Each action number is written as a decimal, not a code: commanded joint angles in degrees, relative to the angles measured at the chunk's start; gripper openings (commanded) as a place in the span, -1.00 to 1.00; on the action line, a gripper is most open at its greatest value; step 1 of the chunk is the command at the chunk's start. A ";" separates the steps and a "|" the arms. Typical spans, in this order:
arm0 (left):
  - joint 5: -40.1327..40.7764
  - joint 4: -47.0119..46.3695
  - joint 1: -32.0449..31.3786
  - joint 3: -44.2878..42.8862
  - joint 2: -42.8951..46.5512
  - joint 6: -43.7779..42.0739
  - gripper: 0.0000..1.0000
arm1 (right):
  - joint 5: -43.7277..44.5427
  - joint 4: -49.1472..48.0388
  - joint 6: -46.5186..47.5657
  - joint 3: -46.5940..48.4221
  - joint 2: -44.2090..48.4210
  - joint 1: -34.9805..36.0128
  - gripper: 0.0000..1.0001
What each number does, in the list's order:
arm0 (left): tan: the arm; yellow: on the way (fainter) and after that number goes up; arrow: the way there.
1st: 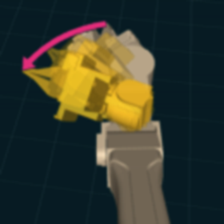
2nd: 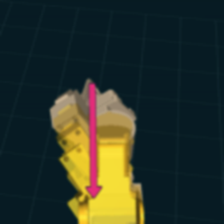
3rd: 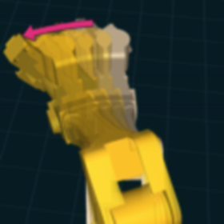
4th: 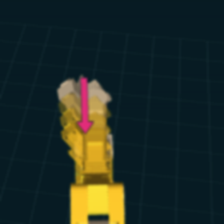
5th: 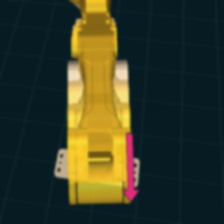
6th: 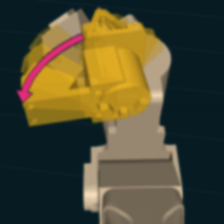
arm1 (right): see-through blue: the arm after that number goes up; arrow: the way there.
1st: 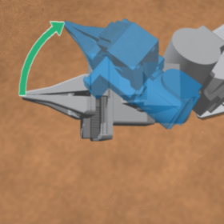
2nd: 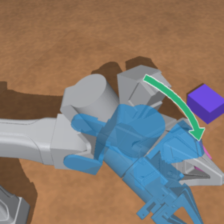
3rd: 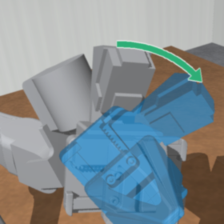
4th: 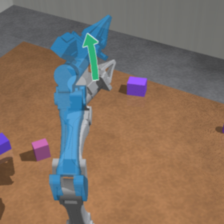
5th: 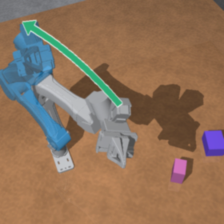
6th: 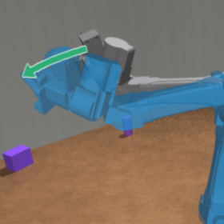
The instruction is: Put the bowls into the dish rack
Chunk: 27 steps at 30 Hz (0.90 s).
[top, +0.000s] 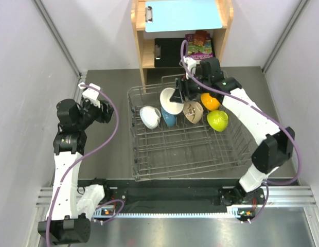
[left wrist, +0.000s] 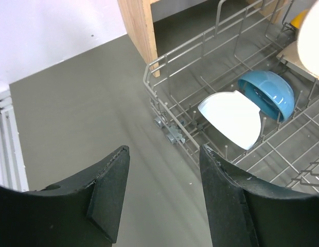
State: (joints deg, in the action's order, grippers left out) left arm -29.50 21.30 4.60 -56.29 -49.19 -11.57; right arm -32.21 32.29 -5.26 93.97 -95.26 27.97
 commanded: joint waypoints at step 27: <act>-1.18 1.29 0.41 2.85 4.01 -0.82 0.23 | 44.94 3.56 23.63 -30.08 35.41 0.33 -1.00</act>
State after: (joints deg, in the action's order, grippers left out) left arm -30.13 23.79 4.75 -54.06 -45.89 -13.15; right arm 5.39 37.71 16.01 63.53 -62.41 28.40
